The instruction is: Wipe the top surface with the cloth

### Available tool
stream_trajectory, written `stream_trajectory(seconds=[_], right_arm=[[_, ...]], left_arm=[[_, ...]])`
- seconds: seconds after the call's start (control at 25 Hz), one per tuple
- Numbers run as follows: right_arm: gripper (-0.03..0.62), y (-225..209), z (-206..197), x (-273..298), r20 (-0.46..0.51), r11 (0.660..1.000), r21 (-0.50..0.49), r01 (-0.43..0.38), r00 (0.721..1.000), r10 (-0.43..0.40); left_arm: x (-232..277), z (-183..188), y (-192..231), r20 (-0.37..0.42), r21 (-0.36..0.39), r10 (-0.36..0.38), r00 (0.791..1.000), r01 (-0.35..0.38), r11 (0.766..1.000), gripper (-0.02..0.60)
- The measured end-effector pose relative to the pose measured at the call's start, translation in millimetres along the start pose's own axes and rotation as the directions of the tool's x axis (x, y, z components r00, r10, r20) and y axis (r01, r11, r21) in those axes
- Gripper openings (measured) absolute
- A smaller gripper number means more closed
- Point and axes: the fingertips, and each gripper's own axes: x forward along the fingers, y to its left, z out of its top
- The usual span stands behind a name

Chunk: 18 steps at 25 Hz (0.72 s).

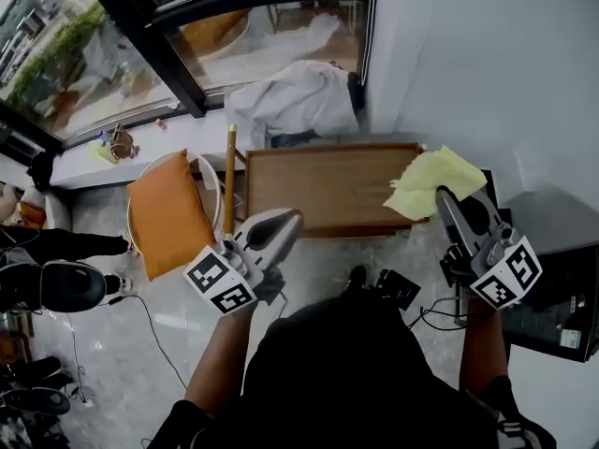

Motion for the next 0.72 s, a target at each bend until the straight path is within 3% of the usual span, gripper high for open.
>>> stream_trajectory(seconds=[0.24, 0.4, 0.52, 0.72], right_arm=[[0.032, 80, -14, -19, 0.021, 0.996, 0.086, 0.018, 1.0, -0.02], [0.032, 136, -25, -31, 0.02, 0.996, 0.092, -0.003, 1.0, 0.001], [0.032, 166, -40, -41, -0.01, 0.993, 0.116, -0.003, 1.0, 0.004], [0.032, 199, -60, -43, -0.085, 0.989, 0.147, -0.029, 0.996, 0.042]], left_arm=[[-100, 8, -18, 0.014, 0.0, 0.015, 1.0, -0.015, 1.0, 0.008], [-159, 4, -31, 0.042, 0.007, 0.016, 0.999, -0.016, 1.0, 0.008], [-188, 3, -42, 0.095, 0.012, 0.007, 0.995, -0.008, 1.0, 0.008], [-207, -7, -60, 0.107, 0.002, -0.032, 0.994, 0.032, 0.999, 0.008]])
